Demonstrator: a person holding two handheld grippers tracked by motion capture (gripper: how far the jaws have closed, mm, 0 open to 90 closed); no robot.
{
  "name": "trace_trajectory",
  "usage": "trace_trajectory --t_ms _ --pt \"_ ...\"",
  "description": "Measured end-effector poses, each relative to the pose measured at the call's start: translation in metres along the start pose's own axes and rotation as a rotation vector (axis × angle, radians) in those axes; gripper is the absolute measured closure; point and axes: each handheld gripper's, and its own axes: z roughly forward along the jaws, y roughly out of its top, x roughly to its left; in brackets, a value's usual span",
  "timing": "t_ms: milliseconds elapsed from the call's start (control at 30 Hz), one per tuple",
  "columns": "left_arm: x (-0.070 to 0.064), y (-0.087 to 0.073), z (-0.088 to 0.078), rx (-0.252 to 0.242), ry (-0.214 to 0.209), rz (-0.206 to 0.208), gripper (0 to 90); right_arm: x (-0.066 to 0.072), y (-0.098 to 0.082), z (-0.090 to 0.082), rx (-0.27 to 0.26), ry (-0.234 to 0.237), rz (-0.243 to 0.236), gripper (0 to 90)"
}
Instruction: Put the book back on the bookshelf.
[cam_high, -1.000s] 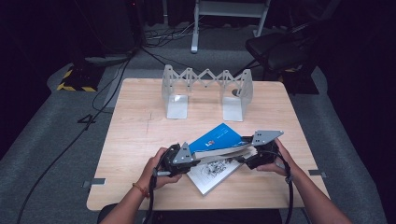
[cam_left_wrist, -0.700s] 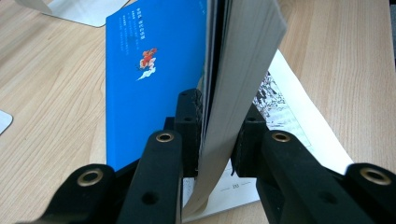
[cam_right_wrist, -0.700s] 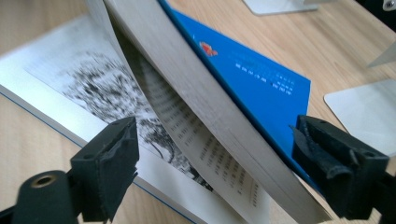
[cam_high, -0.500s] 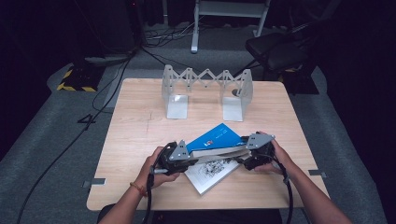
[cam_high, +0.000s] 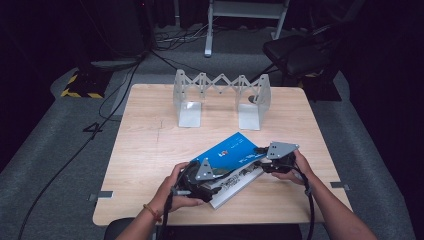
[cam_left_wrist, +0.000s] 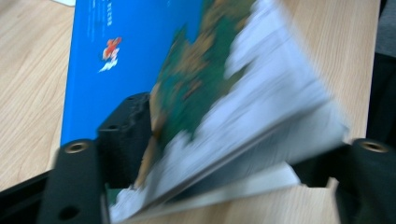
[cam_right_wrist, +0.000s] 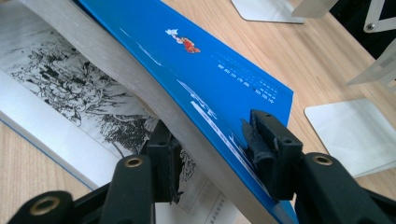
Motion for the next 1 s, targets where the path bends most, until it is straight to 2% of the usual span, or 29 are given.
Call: trace_trajectory --t_ms 100,200,267,300,333,467,600,667,733,767,867,933,1000 --pt "-0.009 0.010 0.007 0.029 0.050 0.019 27.9 0.000 0.003 -0.001 0.001 -0.008 -0.007 55.8" --pt "-0.007 0.013 0.015 0.052 0.114 -0.001 31.7 0.001 0.008 -0.002 0.005 -0.005 -0.017 57.2" --pt "-0.004 0.011 0.013 0.033 0.105 -0.004 34.1 0.002 0.011 -0.001 0.012 -0.002 -0.025 58.0" --pt "-0.004 0.010 0.011 0.022 0.127 0.010 42.1 0.002 0.012 -0.001 0.012 -0.001 -0.030 58.0" --pt "-0.004 0.010 0.009 0.022 0.145 0.023 53.7 0.002 0.013 0.000 0.014 0.001 -0.032 58.1" --pt "-0.002 0.005 0.004 0.028 0.203 0.097 72.1 0.005 0.015 0.001 0.015 0.002 -0.032 58.4" --pt "0.010 -0.004 -0.002 0.009 0.169 0.103 74.8 0.008 0.018 0.004 -0.008 0.007 -0.050 56.5" --pt "0.015 -0.009 -0.003 0.012 0.142 0.103 75.1 0.008 0.017 0.008 -0.009 0.034 -0.055 51.6" --pt "0.022 -0.016 -0.006 -0.010 0.120 0.095 75.1 0.005 0.014 0.012 -0.023 0.069 -0.037 50.2" --pt "0.025 -0.019 -0.008 -0.018 0.112 0.090 75.0 0.002 0.011 0.013 -0.026 0.072 -0.024 50.2" --pt "0.034 -0.024 -0.013 -0.042 0.084 0.071 74.9 -0.006 0.004 0.016 -0.097 0.133 0.047 53.4" --pt "0.042 -0.028 -0.015 -0.050 0.047 0.033 73.8 -0.007 0.004 0.016 -0.115 0.146 0.042 56.6" --pt "0.050 -0.032 -0.016 -0.073 0.008 -0.052 68.3 -0.003 0.006 0.018 -0.102 0.151 0.015 60.3"
